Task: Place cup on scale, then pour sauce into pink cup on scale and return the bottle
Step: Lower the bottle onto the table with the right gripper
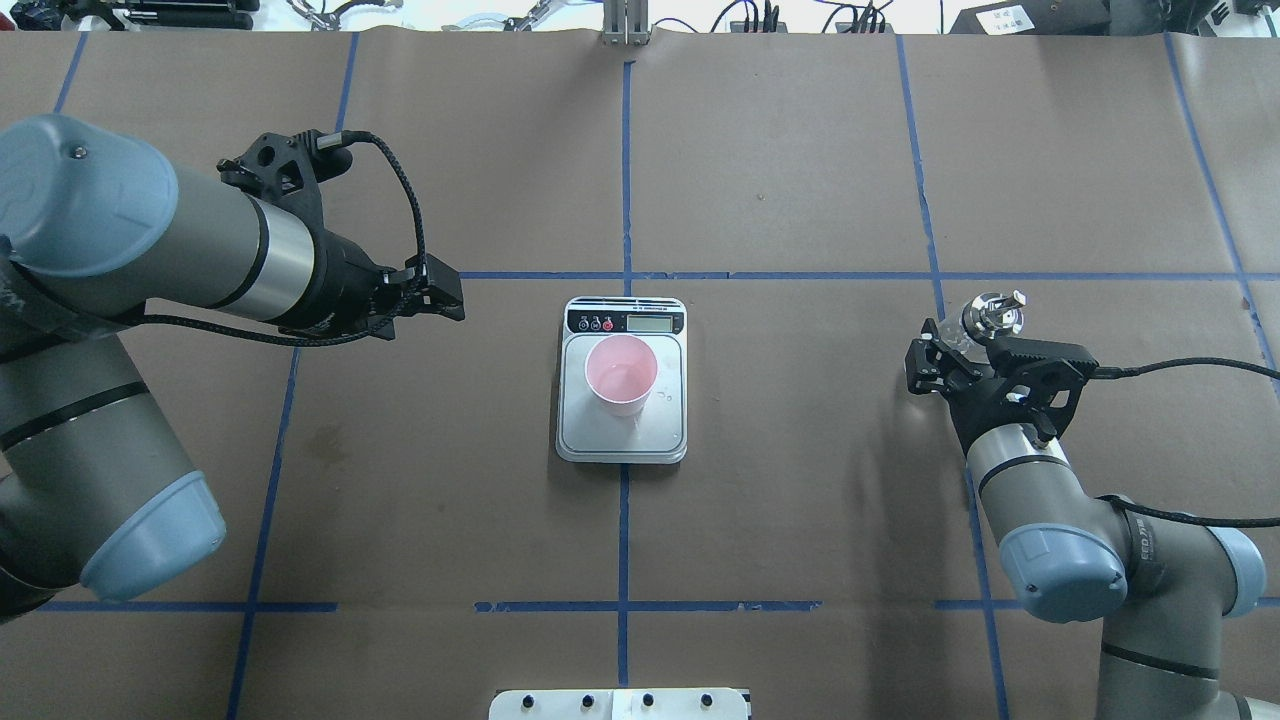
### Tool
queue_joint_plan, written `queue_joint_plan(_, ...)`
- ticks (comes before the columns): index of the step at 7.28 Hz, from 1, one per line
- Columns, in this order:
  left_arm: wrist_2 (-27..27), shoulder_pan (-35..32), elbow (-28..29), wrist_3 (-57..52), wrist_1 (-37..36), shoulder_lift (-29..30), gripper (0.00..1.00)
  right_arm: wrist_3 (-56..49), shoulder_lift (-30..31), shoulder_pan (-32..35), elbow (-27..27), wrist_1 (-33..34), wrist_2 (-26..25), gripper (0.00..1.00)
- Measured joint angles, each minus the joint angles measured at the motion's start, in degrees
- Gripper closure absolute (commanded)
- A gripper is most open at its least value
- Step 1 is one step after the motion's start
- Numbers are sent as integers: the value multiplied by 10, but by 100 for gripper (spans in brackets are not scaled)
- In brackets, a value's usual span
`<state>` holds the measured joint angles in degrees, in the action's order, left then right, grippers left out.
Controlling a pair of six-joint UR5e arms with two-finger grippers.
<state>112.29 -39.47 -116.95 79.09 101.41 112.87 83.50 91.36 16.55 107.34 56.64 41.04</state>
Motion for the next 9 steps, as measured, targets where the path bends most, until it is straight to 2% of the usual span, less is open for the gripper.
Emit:
queue_joint_plan(4,1,-13,-10,-42,-1,-27,23,0,-1,-1,-7,0,0,100)
queue_joint_plan(6,1,-16,-11,-44,-1,-28,23,0,-3,-2,-10,1,1,97)
queue_joint_plan(7,2,-16,-11,-44,-1,-28,23,0,-4,-2,-13,1,3,17)
queue_joint_plan(8,2,-16,-11,-44,-1,-27,23,-1,-4,-3,-16,1,6,0)
queue_joint_plan(9,3,-17,-11,-44,-1,-27,23,-1,-5,-3,-16,1,12,0)
